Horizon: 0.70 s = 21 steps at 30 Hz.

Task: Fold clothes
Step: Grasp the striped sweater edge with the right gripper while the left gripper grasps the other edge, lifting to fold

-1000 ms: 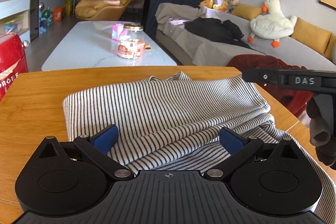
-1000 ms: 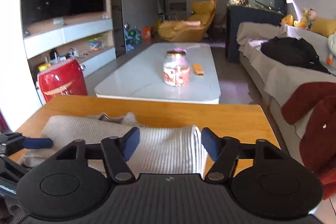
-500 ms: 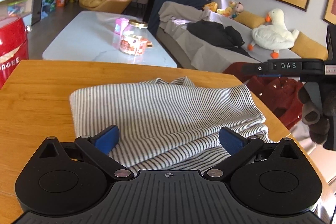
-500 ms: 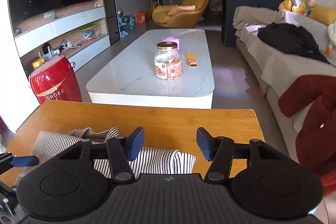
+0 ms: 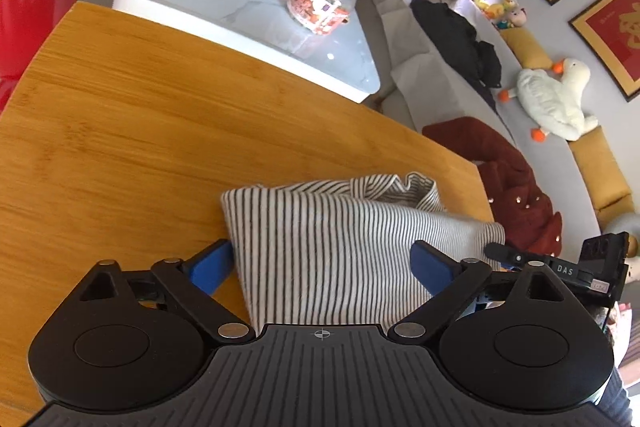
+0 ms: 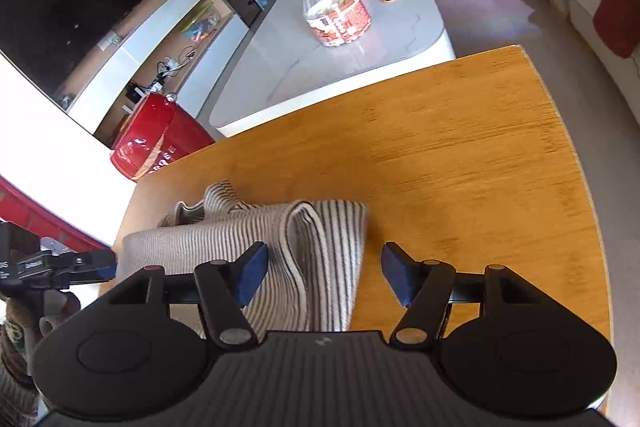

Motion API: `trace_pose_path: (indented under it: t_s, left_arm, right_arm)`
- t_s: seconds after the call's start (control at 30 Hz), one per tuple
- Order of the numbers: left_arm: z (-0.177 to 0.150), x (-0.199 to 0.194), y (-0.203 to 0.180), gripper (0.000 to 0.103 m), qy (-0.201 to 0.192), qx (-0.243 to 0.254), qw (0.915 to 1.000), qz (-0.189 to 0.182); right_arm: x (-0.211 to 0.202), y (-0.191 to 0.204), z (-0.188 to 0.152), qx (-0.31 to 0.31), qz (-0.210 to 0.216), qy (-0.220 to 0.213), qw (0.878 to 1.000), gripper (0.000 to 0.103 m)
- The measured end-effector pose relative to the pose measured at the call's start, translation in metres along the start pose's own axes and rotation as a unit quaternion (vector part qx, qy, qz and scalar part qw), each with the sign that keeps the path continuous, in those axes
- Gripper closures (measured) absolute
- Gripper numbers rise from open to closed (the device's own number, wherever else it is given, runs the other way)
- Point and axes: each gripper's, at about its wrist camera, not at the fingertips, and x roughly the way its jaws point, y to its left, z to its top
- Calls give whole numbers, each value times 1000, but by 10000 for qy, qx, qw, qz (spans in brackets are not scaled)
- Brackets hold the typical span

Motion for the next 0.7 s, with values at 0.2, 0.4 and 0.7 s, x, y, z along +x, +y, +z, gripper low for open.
trace_pose_path:
  t_s: [0.2,0.4,0.7]
  left_arm:
    - [6,21,-16,15,-88,448,9990,-5]
    - [-2,27,-30,53,-282,852,9955,303]
    - [-18,-40,-65,76,-948,1544,9829,328]
  right_arm:
    - [31,19,21,-383,252,149,9988,42]
    - [43,53,15,-1395,-306,70,9897,72]
    - [-49,120,-21,-3029,-526,-1028,9460,76]
